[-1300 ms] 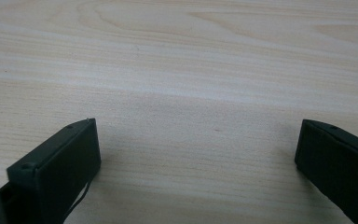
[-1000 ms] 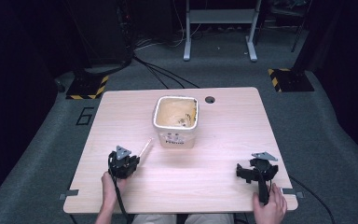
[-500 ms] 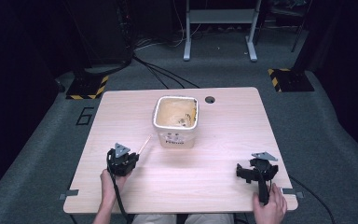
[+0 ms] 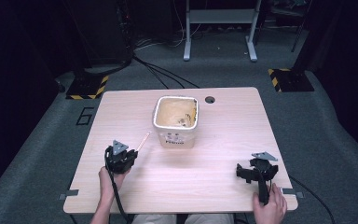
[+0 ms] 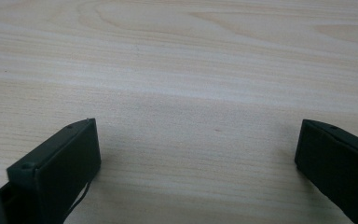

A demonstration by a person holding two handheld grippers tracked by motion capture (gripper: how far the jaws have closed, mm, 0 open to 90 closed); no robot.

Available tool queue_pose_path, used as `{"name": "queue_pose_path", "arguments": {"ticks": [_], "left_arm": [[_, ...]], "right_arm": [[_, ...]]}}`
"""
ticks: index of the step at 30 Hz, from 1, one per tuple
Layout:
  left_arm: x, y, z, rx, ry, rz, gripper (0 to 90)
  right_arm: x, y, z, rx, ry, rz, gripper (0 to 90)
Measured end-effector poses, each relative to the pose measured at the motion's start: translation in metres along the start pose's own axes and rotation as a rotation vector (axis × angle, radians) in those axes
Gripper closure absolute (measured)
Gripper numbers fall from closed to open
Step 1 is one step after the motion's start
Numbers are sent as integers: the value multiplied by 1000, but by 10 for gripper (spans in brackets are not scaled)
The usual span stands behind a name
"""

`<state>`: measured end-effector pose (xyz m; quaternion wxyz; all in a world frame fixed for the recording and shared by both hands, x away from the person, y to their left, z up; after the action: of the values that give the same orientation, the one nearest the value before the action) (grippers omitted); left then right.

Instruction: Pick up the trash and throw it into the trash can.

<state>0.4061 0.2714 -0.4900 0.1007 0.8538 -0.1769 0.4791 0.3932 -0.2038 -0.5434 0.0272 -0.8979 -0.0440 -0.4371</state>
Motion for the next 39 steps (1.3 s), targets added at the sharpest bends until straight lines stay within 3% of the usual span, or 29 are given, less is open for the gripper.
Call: {"name": "queue_pose_path", "arguments": {"ticks": [39], "left_arm": [[39,-7,-11,25,72,30,794]], "right_arm": [[0,0,0,0,0,0,0]]}}
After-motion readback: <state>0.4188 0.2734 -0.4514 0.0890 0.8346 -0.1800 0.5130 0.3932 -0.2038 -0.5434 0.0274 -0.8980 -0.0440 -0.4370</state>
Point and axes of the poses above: each handheld gripper's, and its own axes: z roughly forward along the jaws, x roughly out of its top, y roughly to its right, the point moved 2 cm from there along z, roughly forward along the jaws, and after that the axes turned 6 degrees about y, right-handed, at the moved point
